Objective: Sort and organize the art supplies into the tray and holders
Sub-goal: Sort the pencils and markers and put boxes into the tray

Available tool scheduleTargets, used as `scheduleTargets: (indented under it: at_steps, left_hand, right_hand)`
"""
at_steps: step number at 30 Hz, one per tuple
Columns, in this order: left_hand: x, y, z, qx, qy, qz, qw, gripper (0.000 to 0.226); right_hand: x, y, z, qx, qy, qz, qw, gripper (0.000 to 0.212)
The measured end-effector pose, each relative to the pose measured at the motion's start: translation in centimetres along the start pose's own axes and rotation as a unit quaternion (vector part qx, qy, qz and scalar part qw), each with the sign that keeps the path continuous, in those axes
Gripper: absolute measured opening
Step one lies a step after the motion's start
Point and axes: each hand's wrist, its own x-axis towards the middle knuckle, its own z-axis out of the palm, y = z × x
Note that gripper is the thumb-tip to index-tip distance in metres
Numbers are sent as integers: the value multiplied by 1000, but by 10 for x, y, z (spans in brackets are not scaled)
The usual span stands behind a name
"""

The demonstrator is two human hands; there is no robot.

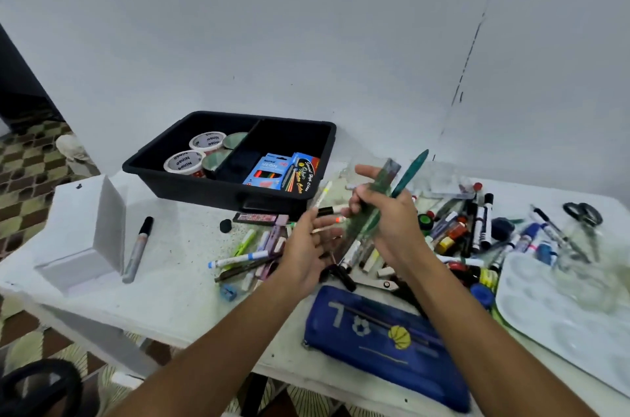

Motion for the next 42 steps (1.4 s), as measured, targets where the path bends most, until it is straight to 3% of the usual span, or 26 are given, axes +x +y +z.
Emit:
scheduleTargets:
  at_steps: [4, 8, 12, 15, 17, 18, 20, 22, 24, 26, 30, 33, 35, 37, 42]
  left_hand:
    - [-10, -8, 26, -83, -52, -26, 995, 61]
    - [-18, -11, 40, -111, -122, -17, 986, 67]
    - [-19, -21, 38, -14, -145, 21, 989, 65]
    - [-22, -21, 20, 144, -133, 106, 975, 42]
    - [-20, -21, -5, 297, -140, 229, 917, 18]
    - [-17, -21, -20, 382, -158, 289, 863, 20]
    - [-14, -23, -51, 539, -194, 366, 734, 41]
    - [-14, -28, -72, 625, -227, 404, 628, 57]
    - [-14, -35, -81, 659, -254, 433, 561, 62]
    - [-13, -42, -84, 663, -261, 466, 524, 57]
    - [-12, -47, -83, 656, -271, 496, 500, 38]
    - [-17, -49, -78, 651, -276, 535, 463, 17]
    - [-19, -48, -75, 649, -273, 546, 454, 16]
    - [-17, -47, -72, 643, -263, 546, 468, 22]
    - [-23, -36, -55, 607, -255, 498, 564, 20]
  right_hand:
    - [-11, -6, -6, 33, 2, -28, 999, 42]
    - [-25, 9, -10, -89, 43, -84, 991, 54]
    - [-33, 14, -12, -126, 58, -84, 987, 53]
    - [-36, 11, -21, -215, 31, -80, 973, 58]
    - [-39, 10, -30, -328, -6, -85, 941, 69]
    - [-41, 10, -34, -383, -27, -86, 919, 72]
    - [-46, 11, -40, -476, -66, -78, 874, 75]
    - [-50, 12, -45, -542, -99, -68, 832, 75]
    - [-55, 12, -47, -575, -125, -58, 806, 74]
    - [-60, 13, -48, -579, -138, -46, 802, 68]
    - [-65, 17, -50, -500, -137, -27, 855, 48]
    - [-67, 13, -51, -413, -123, 4, 903, 42]
    - [-70, 7, -48, -344, -124, 11, 931, 39]
    - [-71, -1, -45, -264, -133, 8, 955, 39]
    - [-74, -13, -41, -112, -181, 27, 977, 41]
